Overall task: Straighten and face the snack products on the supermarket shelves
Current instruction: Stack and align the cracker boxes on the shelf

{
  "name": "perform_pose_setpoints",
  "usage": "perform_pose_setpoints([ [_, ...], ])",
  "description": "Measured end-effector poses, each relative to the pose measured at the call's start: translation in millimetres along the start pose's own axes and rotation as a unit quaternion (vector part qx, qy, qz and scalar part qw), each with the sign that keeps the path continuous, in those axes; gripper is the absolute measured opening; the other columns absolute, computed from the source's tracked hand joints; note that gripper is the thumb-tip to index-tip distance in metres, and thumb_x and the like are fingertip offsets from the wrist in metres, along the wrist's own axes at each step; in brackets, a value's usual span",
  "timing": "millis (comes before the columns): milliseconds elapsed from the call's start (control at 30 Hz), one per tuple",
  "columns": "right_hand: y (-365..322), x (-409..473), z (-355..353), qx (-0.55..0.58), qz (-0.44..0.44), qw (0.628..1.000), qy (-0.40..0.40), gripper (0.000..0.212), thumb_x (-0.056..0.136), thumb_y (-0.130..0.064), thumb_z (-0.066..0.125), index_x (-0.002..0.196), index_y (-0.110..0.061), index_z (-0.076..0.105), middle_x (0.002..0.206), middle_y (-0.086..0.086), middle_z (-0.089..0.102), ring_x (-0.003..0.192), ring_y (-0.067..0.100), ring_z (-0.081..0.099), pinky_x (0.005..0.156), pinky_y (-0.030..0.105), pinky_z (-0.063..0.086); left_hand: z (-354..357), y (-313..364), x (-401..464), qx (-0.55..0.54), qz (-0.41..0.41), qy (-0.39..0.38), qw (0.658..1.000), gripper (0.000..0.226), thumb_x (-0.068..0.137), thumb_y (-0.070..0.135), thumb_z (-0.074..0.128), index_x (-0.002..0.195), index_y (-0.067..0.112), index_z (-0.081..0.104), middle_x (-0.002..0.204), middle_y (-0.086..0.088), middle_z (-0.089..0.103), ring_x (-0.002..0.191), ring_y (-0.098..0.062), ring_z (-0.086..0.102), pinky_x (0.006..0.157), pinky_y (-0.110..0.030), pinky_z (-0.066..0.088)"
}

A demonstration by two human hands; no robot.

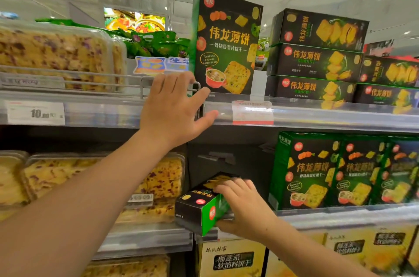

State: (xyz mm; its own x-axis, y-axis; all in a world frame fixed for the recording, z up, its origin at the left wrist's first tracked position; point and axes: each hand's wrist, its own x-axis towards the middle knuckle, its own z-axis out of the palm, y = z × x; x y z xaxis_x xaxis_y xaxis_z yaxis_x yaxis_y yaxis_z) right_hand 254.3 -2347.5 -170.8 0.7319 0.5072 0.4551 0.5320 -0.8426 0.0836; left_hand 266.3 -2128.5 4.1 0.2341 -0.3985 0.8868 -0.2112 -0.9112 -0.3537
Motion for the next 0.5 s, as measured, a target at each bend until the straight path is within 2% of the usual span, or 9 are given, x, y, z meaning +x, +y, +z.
perform_pose_setpoints([
  [100, -3, -2, -4, -0.014, -0.031, 0.999, 0.015, 0.068, 0.076, -0.066, 0.046, 0.134, -0.032, 0.041, 0.129, -0.007, 0.051, 0.123, 0.017, 0.044, 0.102, 0.039, 0.036, -1, 1, 0, -0.001, 0.001, -0.003, 1.000, 0.052, 0.091, 0.061, 0.040, 0.113, 0.018, 0.062, 0.115, -0.016, 0.053, 0.106, -0.037, 0.050, 0.089, -0.046, 0.036],
  [167, -6, -1, -13, 0.020, -0.032, 0.999, -0.005, 0.069, 0.079, -0.061, 0.045, 0.140, -0.032, 0.033, 0.133, -0.002, 0.046, 0.126, 0.018, 0.041, 0.109, 0.045, 0.031, 0, 1, 1, -0.004, 0.001, -0.002, 1.000, 0.052, 0.091, 0.060, 0.040, 0.114, 0.018, 0.062, 0.116, -0.016, 0.053, 0.107, -0.038, 0.049, 0.090, -0.046, 0.036],
  [200, -7, -2, -20, 0.031, -0.033, 0.999, -0.015, 0.071, 0.080, -0.059, 0.044, 0.143, -0.033, 0.028, 0.135, -0.001, 0.044, 0.125, 0.017, 0.042, 0.109, 0.043, 0.033, 0, 1, 1, -0.005, 0.000, -0.001, 1.000, 0.052, 0.091, 0.060, 0.039, 0.114, 0.019, 0.061, 0.116, -0.016, 0.052, 0.108, -0.038, 0.049, 0.091, -0.046, 0.035],
  [267, -12, -3, -37, 0.029, -0.037, 0.999, -0.019, 0.073, 0.082, -0.059, 0.042, 0.147, -0.033, 0.021, 0.139, -0.001, 0.042, 0.125, 0.015, 0.043, 0.105, 0.034, 0.035, 1, 0, 0, -0.003, -0.002, -0.002, 1.000, 0.052, 0.091, 0.060, 0.038, 0.115, 0.019, 0.061, 0.117, -0.015, 0.051, 0.108, -0.037, 0.046, 0.091, -0.046, 0.034],
  [300, -15, -5, -48, 0.032, -0.036, 0.999, -0.022, 0.074, 0.083, -0.061, 0.043, 0.147, -0.035, 0.019, 0.142, -0.004, 0.040, 0.127, 0.011, 0.039, 0.105, 0.025, 0.030, 1, 0, 1, -0.003, -0.001, -0.002, 1.000, 0.052, 0.091, 0.060, 0.038, 0.115, 0.019, 0.060, 0.116, -0.015, 0.051, 0.107, -0.036, 0.045, 0.090, -0.046, 0.034],
  [367, -21, -7, -76, 0.055, -0.029, 0.998, -0.033, 0.074, 0.082, -0.063, 0.049, 0.144, -0.042, 0.016, 0.143, -0.017, 0.033, 0.126, -0.008, 0.026, 0.101, 0.010, 0.014, 0, -1, 2, -0.005, 0.001, 0.000, 1.000, 0.052, 0.090, 0.060, 0.040, 0.115, 0.019, 0.061, 0.115, -0.015, 0.050, 0.105, -0.036, 0.044, 0.089, -0.046, 0.034],
  [433, -25, -12, -109, 0.065, -0.031, 0.996, -0.047, 0.072, 0.079, -0.066, 0.052, 0.138, -0.049, 0.016, 0.138, -0.029, 0.027, 0.115, -0.020, 0.018, 0.090, 0.003, 0.018, -1, 0, 2, -0.010, 0.000, 0.003, 1.000, 0.053, 0.088, 0.059, 0.043, 0.117, 0.019, 0.061, 0.113, -0.015, 0.051, 0.103, -0.036, 0.043, 0.087, -0.045, 0.033],
  [500, -25, -16, -146, 0.055, -0.042, 0.997, -0.043, 0.071, 0.075, -0.072, 0.047, 0.136, -0.051, 0.017, 0.136, -0.033, 0.023, 0.112, -0.016, 0.026, 0.083, 0.003, 0.024, -2, 3, 4, -0.021, -0.003, 0.010, 1.000, 0.054, 0.085, 0.057, 0.048, 0.123, 0.021, 0.059, 0.114, -0.016, 0.052, 0.103, -0.036, 0.045, 0.087, -0.045, 0.033],
])
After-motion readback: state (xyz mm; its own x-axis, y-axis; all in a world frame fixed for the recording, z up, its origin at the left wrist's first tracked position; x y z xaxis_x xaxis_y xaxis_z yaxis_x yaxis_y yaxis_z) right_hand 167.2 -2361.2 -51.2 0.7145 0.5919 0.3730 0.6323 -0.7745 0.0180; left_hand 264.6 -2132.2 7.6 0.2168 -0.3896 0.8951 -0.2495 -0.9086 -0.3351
